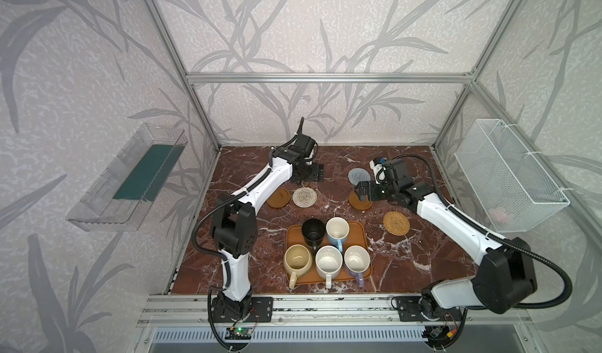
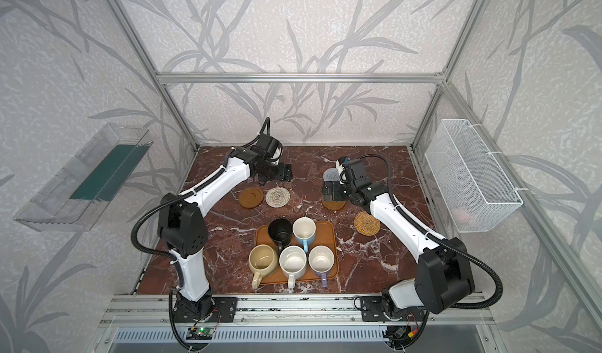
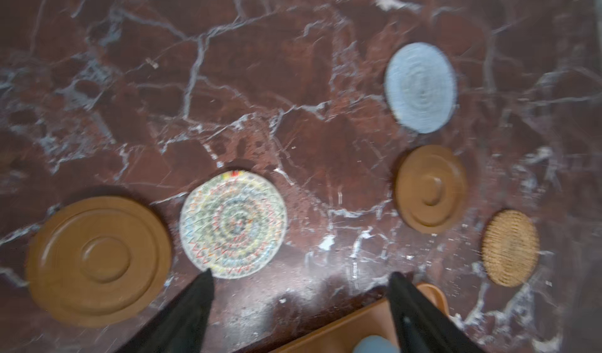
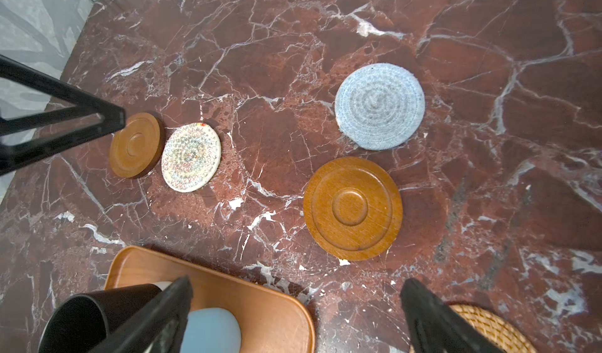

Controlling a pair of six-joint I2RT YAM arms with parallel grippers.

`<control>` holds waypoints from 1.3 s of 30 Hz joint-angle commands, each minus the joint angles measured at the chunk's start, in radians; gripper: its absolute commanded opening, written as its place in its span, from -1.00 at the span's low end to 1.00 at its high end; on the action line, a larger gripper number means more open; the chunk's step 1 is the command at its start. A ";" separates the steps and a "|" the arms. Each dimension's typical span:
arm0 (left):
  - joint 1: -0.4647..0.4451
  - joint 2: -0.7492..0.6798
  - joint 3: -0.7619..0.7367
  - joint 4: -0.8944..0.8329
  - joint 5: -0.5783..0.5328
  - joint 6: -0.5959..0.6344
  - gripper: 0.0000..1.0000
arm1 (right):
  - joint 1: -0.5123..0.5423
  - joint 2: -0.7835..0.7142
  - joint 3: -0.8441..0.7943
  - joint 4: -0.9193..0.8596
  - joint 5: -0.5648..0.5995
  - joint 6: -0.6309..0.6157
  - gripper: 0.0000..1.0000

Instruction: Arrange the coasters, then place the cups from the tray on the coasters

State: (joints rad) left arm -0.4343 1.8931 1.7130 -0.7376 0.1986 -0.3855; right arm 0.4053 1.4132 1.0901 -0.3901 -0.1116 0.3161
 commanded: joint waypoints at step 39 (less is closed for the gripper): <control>0.074 -0.350 -0.551 0.397 0.308 -0.266 0.98 | -0.001 0.526 0.255 -0.089 -0.027 -0.095 0.16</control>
State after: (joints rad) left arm -0.3634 1.5665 1.1732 -0.3794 0.5041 -0.6304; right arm 0.3965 1.9095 1.2991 -0.4309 -0.1356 0.2527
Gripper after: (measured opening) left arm 0.992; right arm 0.580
